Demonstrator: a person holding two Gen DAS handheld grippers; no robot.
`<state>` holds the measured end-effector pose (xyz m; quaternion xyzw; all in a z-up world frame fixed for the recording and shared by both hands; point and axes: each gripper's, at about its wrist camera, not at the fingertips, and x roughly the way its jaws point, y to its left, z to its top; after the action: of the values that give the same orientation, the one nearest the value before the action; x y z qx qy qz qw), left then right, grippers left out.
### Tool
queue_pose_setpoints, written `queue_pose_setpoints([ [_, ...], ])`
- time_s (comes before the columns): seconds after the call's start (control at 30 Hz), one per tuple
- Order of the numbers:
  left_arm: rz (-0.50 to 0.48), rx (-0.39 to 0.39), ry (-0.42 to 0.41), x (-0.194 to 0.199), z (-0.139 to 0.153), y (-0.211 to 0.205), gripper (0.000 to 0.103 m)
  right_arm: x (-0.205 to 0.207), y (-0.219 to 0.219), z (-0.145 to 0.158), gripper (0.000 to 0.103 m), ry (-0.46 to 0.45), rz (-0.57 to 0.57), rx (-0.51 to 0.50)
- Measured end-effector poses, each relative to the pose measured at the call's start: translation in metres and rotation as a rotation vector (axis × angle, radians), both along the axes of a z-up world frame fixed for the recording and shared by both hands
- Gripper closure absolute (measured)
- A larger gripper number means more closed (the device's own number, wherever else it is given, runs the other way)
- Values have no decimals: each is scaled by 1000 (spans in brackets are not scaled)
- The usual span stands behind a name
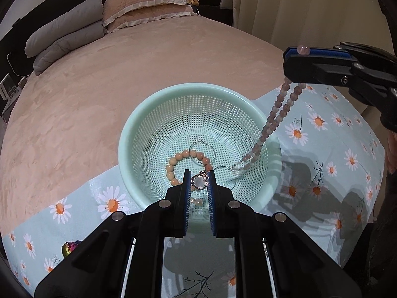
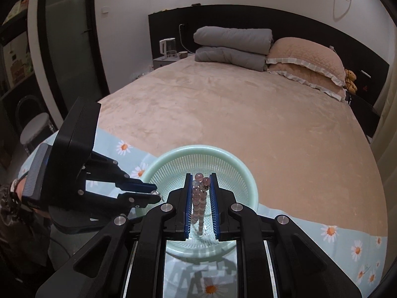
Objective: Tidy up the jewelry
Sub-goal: 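Carry the charm earring and pink bead bracelet into the green basket and release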
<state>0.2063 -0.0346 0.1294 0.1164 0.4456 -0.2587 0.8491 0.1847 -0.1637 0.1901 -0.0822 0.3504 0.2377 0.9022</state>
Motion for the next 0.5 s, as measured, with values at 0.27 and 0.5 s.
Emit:
queue_pose_setpoints([
  [0.27, 3, -2, 45, 19, -26, -9, 89, 24, -3, -36, 90, 55, -6, 53],
  [0.5, 30, 27, 63, 26, -43, -19, 82, 36, -12, -76, 83, 104, -43, 102],
])
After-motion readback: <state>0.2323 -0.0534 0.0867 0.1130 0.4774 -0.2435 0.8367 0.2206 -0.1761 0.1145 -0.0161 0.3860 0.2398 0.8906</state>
